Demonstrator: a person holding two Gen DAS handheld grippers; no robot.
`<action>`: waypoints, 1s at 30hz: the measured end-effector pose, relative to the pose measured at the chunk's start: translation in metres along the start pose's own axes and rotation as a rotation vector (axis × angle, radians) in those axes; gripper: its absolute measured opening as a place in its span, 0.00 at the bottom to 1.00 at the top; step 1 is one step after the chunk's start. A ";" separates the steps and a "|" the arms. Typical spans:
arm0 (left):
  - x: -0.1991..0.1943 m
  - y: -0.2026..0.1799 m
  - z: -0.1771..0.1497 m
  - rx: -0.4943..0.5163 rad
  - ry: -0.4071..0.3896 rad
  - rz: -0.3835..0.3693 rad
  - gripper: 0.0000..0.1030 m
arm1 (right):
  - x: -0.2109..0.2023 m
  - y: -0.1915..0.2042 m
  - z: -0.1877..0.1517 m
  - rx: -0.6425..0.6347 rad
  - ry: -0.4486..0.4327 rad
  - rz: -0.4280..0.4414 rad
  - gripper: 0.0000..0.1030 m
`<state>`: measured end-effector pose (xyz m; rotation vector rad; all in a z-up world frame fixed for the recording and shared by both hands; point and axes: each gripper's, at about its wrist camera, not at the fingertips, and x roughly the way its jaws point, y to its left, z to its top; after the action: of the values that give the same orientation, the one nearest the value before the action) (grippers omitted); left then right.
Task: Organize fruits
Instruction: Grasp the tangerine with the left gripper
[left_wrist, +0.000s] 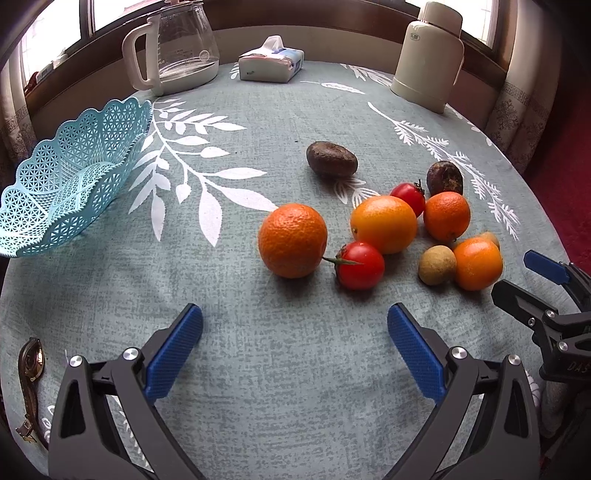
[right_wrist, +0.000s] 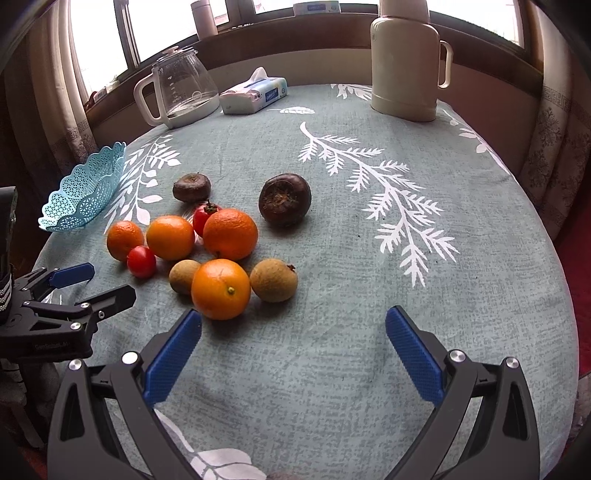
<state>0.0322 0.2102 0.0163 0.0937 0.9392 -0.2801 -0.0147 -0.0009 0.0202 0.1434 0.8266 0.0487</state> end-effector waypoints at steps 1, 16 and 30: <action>-0.002 0.003 0.001 -0.008 -0.003 -0.003 0.98 | -0.002 0.000 0.000 0.004 -0.008 0.009 0.95; 0.005 0.024 0.032 -0.038 -0.034 0.004 0.84 | -0.006 -0.002 -0.001 0.041 -0.014 0.058 0.95; 0.011 0.008 0.030 -0.020 -0.059 -0.107 0.38 | -0.009 -0.001 -0.002 0.072 -0.010 0.120 0.88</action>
<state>0.0641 0.2095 0.0244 0.0160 0.8896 -0.3707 -0.0221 -0.0027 0.0255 0.2605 0.8092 0.1310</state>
